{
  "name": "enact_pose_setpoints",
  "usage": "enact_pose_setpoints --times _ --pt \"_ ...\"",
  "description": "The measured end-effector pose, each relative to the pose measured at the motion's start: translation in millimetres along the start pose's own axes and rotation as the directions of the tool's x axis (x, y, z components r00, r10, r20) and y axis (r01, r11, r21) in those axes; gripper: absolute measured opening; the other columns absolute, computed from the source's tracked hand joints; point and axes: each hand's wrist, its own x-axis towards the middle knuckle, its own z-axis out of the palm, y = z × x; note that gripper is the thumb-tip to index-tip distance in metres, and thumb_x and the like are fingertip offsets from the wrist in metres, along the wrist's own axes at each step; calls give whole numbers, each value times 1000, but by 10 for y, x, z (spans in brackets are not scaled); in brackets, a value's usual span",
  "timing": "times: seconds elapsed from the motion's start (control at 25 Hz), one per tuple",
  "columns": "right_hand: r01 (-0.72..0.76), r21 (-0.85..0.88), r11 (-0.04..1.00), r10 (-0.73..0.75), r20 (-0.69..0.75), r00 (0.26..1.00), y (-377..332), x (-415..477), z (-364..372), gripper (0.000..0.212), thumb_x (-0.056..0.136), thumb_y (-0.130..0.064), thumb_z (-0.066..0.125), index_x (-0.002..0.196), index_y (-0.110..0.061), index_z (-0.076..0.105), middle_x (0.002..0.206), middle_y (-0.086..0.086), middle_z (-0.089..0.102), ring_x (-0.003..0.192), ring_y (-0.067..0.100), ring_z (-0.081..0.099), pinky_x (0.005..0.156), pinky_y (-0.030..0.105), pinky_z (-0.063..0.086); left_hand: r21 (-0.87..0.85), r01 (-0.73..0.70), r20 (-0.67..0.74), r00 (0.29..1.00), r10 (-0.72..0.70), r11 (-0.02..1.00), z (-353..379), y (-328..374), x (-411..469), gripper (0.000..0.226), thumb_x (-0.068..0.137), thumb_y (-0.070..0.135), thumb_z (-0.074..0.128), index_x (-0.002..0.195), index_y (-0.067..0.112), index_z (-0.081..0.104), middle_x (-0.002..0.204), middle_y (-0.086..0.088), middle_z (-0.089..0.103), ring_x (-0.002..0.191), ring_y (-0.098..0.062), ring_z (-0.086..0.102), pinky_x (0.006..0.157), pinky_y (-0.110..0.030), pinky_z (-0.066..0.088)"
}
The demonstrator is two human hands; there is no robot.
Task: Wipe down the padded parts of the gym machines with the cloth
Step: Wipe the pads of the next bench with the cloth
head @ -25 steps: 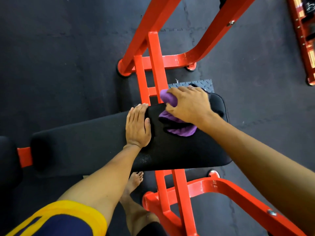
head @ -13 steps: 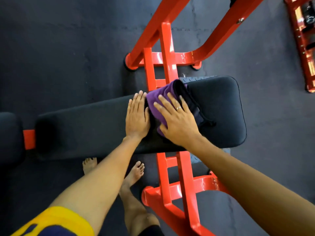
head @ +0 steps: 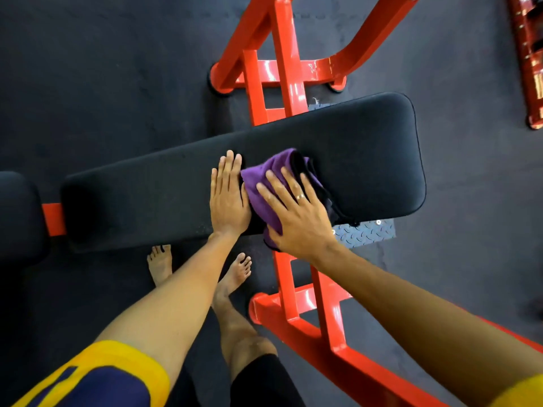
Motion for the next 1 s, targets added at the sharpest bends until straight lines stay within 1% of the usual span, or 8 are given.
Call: enact_pose_setpoints --times 0.08,0.2,0.28,0.36,0.48,0.72,0.84,1.0 --pt "82 -77 994 -80 36 996 215 -236 -78 93 79 -50 66 161 -21 32 169 10 20 157 33 15 127 54 10 -16 -4 -14 1000 4 1000 -10 -7 1 55 106 21 34 159 11 27 168 -7 20 157 -19 14 128 -45 11" --pt "76 -133 988 -66 79 995 449 -327 -173 106 76 -63 71 163 -22 25 170 9 16 157 32 13 127 54 10 -17 -16 -22 1000 16 1000 -7 -6 15 55 106 22 34 159 10 29 167 -8 23 156 -21 16 128 -46 12" --pt "83 -157 984 -69 92 993 334 -229 -85 111 74 -63 74 163 -19 23 171 11 15 157 36 11 127 56 8 -24 -18 -26 1000 17 1000 -6 -1 14 55 105 20 37 159 9 29 167 -9 23 156 -22 17 128 -46 12" --pt "110 -204 973 -93 93 991 41 -92 100 109 76 -54 75 162 -12 23 170 15 16 156 41 11 126 59 5 -23 -33 -32 999 32 999 8 -23 3 55 105 16 41 158 9 29 167 -10 23 156 -23 16 128 -44 9" --pt "55 -198 979 -53 16 998 -266 27 285 90 84 -32 72 160 -6 29 167 19 23 154 44 19 125 60 10 0 23 -66 998 -23 1000 14 -77 -20 54 106 16 43 158 10 30 167 -12 22 156 -24 15 128 -45 8" --pt "156 -247 956 -166 -20 986 353 -440 31 81 90 -9 59 163 -16 24 169 9 21 155 37 19 125 55 18 22 50 -79 996 -48 999 -5 -33 -28 54 104 19 35 158 10 32 167 -9 25 156 -23 17 128 -47 11" --pt "113 -252 961 -127 -40 991 403 -493 28 81 90 -6 60 162 -15 26 169 11 22 155 38 19 126 55 16 26 49 -76 996 -47 998 6 -30 -36 55 104 19 34 158 11 31 167 -9 25 156 -23 17 128 -47 10" --pt "151 -127 980 -155 -21 988 -250 -32 286 73 87 -12 64 155 -4 39 163 17 33 152 39 28 126 54 16 -79 48 -63 997 -53 996 -2 -126 -33 50 107 13 35 157 9 32 167 -9 25 156 -22 16 128 -46 9"
